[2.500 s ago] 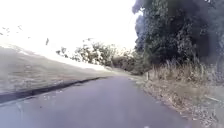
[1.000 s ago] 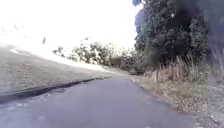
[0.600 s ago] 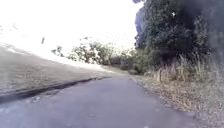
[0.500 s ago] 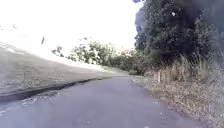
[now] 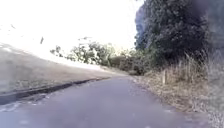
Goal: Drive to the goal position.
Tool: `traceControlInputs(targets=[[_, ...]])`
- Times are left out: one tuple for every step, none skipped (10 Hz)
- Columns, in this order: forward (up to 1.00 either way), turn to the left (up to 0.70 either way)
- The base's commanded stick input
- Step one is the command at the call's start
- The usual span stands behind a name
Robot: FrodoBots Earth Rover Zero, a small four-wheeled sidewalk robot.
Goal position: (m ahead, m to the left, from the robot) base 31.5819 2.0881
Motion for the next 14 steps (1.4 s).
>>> traceControlInputs(targets=[[1.00, -0.12], [1.00, -0.08], [1.00, -0.04], [1.00, 0.00], [1.00, 0.00], [1.00, 0.00], [1.00, 0.00], [1.00, 0.00], [1.00, 0.00], [1.00, 0.00], [1.00, 0.00], [1.00, 0.00], [1.00, 0.00], [1.00, 0.00]])
